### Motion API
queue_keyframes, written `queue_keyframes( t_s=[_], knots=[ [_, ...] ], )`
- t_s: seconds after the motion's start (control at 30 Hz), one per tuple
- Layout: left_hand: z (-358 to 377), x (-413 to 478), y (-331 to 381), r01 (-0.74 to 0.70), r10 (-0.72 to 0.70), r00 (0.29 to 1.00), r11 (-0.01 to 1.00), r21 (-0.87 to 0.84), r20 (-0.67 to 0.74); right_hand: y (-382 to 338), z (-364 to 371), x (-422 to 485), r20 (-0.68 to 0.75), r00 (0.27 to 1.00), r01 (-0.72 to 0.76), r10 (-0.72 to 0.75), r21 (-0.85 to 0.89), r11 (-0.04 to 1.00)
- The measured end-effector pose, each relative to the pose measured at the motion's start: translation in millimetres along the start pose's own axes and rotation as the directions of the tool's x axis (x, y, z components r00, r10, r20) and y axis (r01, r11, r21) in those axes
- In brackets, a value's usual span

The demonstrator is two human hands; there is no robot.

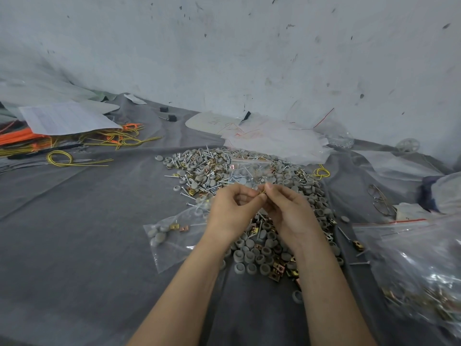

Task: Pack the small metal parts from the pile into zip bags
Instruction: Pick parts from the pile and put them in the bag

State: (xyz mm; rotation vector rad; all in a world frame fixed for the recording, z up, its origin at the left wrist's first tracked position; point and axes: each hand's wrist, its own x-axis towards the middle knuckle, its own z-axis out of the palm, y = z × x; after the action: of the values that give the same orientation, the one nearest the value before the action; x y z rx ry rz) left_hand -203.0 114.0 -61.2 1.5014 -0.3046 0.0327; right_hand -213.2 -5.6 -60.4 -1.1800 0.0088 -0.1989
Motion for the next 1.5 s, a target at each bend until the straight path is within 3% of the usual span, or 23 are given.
queue_keyframes(
  t_s=[0.2,0.27,0.47,0.73,0.9,1.07,1.33,1.5],
  knots=[
    [1,1,4,0.112,-0.115,0.993,0.987,-0.111,-0.019,5,4,-1,-0.057,0.984,0.146,-0.168,-0.276,0.950],
    [2,1,5,0.105,-0.109,0.994,0.990,-0.097,-0.031,3,5,-1,-0.055,0.983,0.153,-0.175,-0.280,0.948],
    [-4,-2,3,0.002,0.000,0.999,0.999,0.045,-0.050,-3,3,-4,0.031,0.999,-0.007,0.011,-0.145,0.989],
    [-2,-2,5,0.044,-0.043,0.994,0.999,0.006,-0.096,5,9,-3,-0.024,0.986,0.148,-0.163,-0.314,0.938],
    [-3,-2,7,0.031,-0.030,1.000,0.999,0.041,-0.002,4,6,-2,-0.041,0.994,0.093,-0.104,-0.220,0.971],
    [-2,1,6,-0.016,0.025,0.999,0.976,0.216,-0.039,5,5,-1,-0.073,0.995,0.057,-0.072,-0.186,0.981],
    [-1,4,5,0.003,0.035,0.993,0.944,0.329,-0.110,7,10,-2,-0.065,0.984,0.135,-0.166,-0.336,0.932],
    [-2,2,5,-0.008,0.041,0.994,0.955,0.296,-0.106,6,12,-5,-0.049,0.972,0.195,-0.230,-0.376,0.906]
  ],
)
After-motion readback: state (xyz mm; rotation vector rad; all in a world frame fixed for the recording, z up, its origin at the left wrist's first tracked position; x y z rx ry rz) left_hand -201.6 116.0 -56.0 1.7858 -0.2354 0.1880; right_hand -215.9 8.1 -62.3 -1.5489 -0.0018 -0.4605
